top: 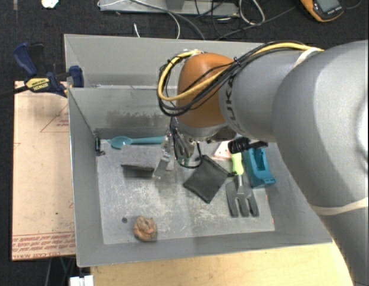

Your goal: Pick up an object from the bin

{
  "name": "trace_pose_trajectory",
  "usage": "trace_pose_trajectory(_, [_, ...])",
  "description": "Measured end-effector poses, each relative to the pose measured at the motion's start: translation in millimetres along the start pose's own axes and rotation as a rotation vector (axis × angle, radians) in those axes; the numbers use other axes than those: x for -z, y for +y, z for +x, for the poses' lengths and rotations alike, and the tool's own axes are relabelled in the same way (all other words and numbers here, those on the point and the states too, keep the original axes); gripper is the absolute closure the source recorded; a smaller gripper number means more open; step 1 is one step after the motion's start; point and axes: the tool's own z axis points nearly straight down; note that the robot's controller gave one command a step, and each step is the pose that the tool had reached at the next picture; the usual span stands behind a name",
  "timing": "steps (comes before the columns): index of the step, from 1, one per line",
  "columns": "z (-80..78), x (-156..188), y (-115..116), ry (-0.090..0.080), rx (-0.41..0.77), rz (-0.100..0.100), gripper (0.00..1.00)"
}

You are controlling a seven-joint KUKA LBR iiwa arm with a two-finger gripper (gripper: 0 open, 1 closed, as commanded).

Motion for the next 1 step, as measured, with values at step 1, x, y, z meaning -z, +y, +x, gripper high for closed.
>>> trace_pose_trajectory(1, [1.2,27.6,-0.3,0.005,0.0,0.002,1.0])
